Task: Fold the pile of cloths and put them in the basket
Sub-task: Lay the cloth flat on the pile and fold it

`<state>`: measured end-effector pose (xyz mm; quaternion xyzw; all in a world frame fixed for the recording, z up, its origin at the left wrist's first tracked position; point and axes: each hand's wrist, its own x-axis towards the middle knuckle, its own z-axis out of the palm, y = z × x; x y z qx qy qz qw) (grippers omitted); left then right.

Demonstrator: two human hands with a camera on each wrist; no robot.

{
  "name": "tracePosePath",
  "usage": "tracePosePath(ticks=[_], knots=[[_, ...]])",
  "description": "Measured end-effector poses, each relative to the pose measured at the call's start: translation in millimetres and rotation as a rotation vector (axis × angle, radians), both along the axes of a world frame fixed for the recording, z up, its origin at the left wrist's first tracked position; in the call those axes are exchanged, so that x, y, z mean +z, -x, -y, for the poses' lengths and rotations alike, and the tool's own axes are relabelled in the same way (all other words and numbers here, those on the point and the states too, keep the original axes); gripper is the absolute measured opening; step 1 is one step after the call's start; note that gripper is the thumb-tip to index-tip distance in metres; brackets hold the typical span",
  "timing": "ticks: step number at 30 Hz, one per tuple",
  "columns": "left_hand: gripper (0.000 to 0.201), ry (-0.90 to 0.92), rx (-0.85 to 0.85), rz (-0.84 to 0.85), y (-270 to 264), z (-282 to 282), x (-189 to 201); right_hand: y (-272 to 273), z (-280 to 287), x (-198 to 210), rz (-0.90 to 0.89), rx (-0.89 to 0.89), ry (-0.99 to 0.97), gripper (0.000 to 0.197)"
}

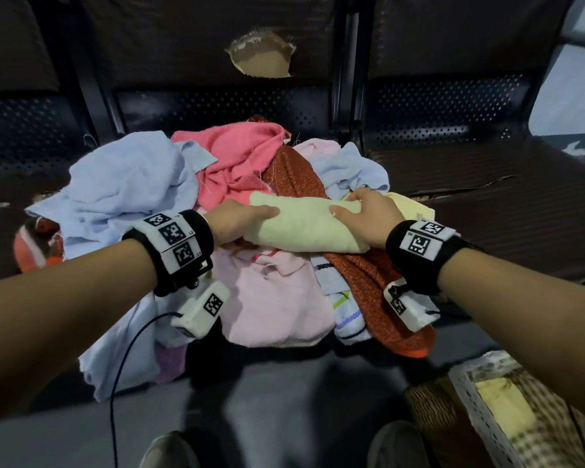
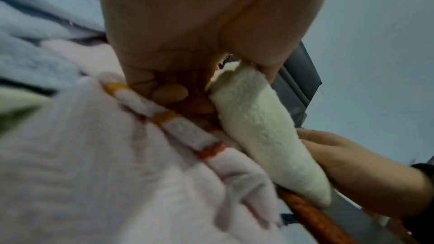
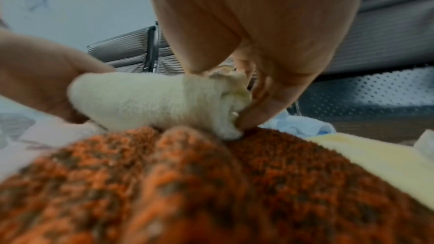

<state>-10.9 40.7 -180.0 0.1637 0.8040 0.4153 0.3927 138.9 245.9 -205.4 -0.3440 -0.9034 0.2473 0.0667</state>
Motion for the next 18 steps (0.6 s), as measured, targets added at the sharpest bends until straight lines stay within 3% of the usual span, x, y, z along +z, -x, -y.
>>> tracePosePath(ticks=[5,8,10,14,16,18], knots=[[0.039,-0.297,0.106,0.073,-19,-19,27,-18,23,43,-0.225,0.296,-0.240,0.046],[0.033,-0.393,0.117,0.101,-37,-42,58,-30,46,65,-0.249,0.409,-0.232,0.071],[0.030,-0.442,0.062,0.044,-56,-59,79,-42,51,72,-0.356,0.330,-0.159,0.079],[0.031,-0.541,-0.076,-0.047,-107,-93,105,-87,29,78,-0.546,0.035,-0.004,0.064],[0.040,-0.576,-0.159,-0.080,-139,-115,102,-120,12,77,-0.663,-0.131,0.183,0.053],[0.036,-0.567,-0.264,-0.136,-174,-138,84,-159,-5,71,-0.798,-0.235,0.372,0.050]])
